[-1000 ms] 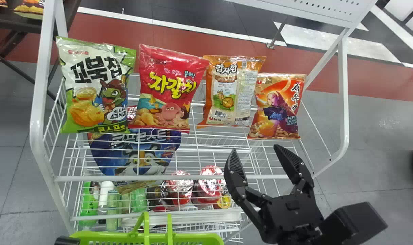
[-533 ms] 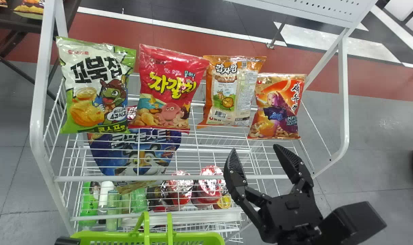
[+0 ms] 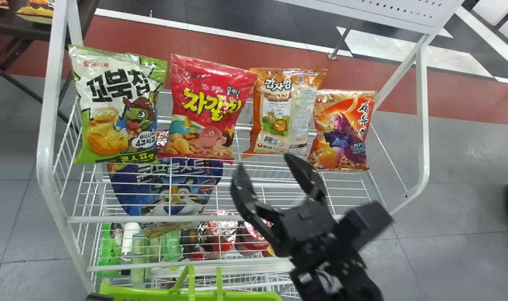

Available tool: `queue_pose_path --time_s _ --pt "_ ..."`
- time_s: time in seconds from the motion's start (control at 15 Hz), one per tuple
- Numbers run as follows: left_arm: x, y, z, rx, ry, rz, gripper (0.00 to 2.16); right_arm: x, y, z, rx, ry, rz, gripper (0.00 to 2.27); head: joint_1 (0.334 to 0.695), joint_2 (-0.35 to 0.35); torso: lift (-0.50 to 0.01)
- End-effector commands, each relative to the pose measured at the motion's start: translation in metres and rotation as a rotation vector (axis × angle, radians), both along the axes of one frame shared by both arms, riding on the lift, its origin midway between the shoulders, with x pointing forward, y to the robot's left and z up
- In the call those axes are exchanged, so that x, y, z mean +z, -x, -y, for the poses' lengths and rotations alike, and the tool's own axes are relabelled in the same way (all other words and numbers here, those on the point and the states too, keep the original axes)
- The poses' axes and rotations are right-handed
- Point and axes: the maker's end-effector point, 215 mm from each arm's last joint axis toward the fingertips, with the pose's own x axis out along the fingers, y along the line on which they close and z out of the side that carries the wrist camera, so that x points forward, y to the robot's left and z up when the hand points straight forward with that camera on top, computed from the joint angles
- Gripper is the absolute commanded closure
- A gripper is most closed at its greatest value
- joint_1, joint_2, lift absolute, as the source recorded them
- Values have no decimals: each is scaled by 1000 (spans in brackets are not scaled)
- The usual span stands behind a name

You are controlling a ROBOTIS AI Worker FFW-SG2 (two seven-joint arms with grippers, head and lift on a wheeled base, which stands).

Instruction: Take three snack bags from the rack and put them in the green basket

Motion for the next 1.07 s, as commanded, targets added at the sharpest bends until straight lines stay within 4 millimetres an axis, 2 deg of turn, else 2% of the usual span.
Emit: queue_pose_path --time_s 0.0,0.13,0.33,0.47,0.53,0.67,0.73,0.93,1.0 --pt "-1 1 3 -12 0 3 1548 -14 -36 -32 57 -17 -10 147 695 -350 -6" --pt "-2 1 5 -11 3 -5 1548 -28 -62 -60 102 -19 -50 147 695 -350 -6" --pt "-4 5 7 -29 -10 -7 1548 -36 -95 -112 156 -15 -120 147 695 -350 -6" --pt "-4 4 7 -29 -12 -6 1548 -30 -109 -147 178 7 -123 147 695 -295 -6" --pt "-3 4 7 -30 -10 -3 1548 -34 -113 -164 189 29 -140 147 695 -234 -6" --pt "-2 5 8 -37 -4 0 1548 -33 -127 -192 171 88 -146 147 695 -178 -6" --pt "-2 6 7 -39 -3 -2 1548 -35 -132 -200 164 103 -150 147 695 -150 -6" --pt "-1 6 7 -42 6 -5 1548 -58 -149 -199 145 165 -189 157 695 -76 -6" --pt "-1 5 6 -42 8 -3 1548 -62 -154 -199 123 191 -189 157 695 -72 -6"
